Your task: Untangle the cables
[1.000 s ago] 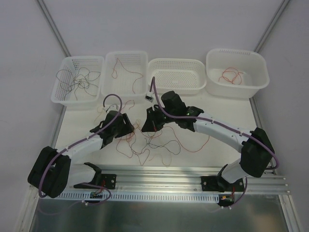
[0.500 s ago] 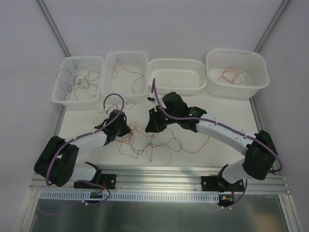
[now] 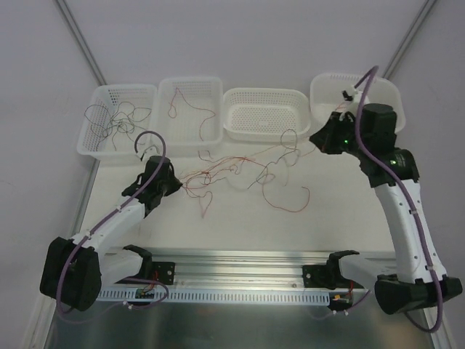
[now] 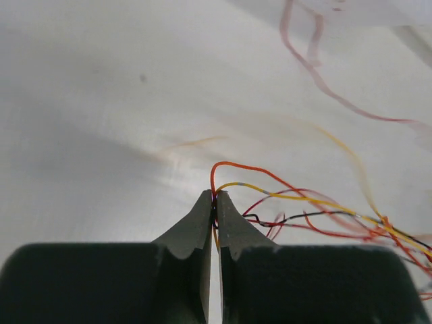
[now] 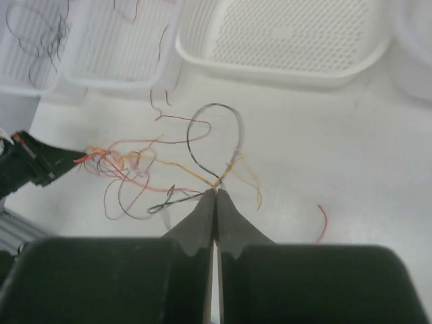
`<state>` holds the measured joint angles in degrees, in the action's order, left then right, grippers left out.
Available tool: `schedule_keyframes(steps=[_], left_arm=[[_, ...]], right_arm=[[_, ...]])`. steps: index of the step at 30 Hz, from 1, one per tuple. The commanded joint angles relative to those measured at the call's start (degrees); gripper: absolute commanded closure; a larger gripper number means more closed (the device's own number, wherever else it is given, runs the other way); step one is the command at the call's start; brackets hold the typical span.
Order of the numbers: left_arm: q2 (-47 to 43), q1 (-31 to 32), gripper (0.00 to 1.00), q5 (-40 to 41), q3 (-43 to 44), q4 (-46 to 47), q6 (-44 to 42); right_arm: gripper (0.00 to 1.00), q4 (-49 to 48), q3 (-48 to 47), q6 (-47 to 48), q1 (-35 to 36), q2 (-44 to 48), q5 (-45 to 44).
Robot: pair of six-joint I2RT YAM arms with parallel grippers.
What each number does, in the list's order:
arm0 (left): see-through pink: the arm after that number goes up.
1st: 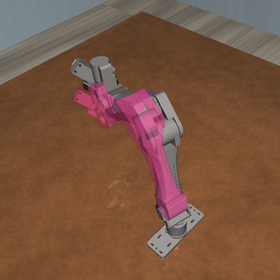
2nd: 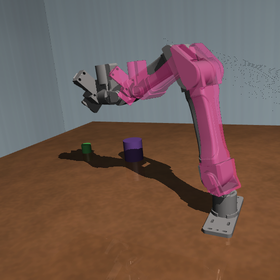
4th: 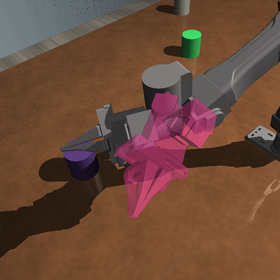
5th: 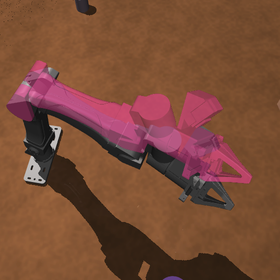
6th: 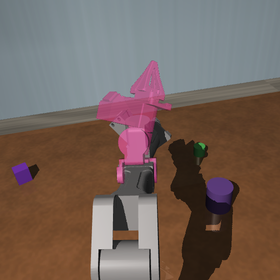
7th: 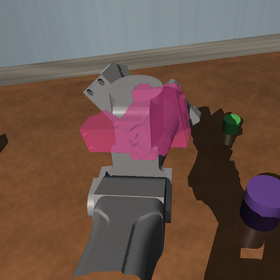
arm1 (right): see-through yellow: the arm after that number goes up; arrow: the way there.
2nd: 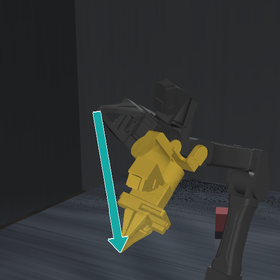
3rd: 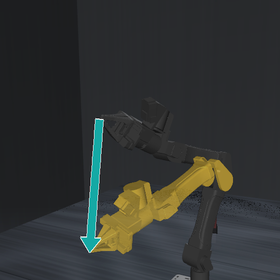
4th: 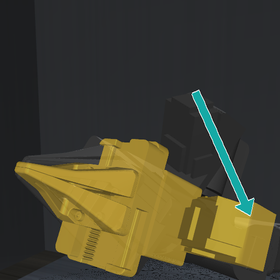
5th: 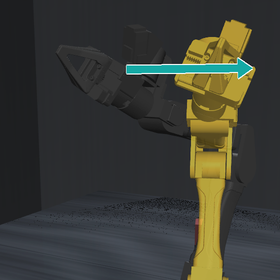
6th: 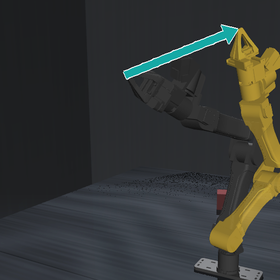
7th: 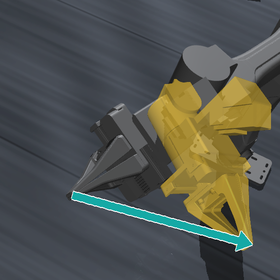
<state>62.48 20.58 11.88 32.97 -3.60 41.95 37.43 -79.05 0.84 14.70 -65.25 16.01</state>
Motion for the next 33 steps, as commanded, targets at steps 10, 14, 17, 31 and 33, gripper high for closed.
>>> schedule_keyframes(steps=[10, 14, 17, 31, 33], left_arm=[[-3.06, -11.7, 1.0, 13.94, 12.38, -26.1, -14.34], [-2.36, -16.44, 1.0, 18.52, 14.22, -29.35, -17.08], [-2.53, -21.97, 1.0, 18.62, 14.05, -29.71, -18.92], [-4.38, -29.1, 1.0, 4.75, 11.76, -28.66, -20.76], [-4.64, -29.02, 0.93, -0.77, 12.11, -27.79, -22.26]], right_arm=[[0.99, 7.22, -11.82, 0.3, -21.55, 5.93, 8.25], [0.99, 9.15, -15.51, -0.14, -26.47, 5.05, 9.83], [0.99, 5.92, -16.23, -3.03, -29.63, 6.01, 12.55], [0.99, 6.77, -10.69, 0.98, -23.76, 5.67, 24.25], [0.99, 8.62, -10.69, 3.37, -21.48, 4.97, 25.99]])
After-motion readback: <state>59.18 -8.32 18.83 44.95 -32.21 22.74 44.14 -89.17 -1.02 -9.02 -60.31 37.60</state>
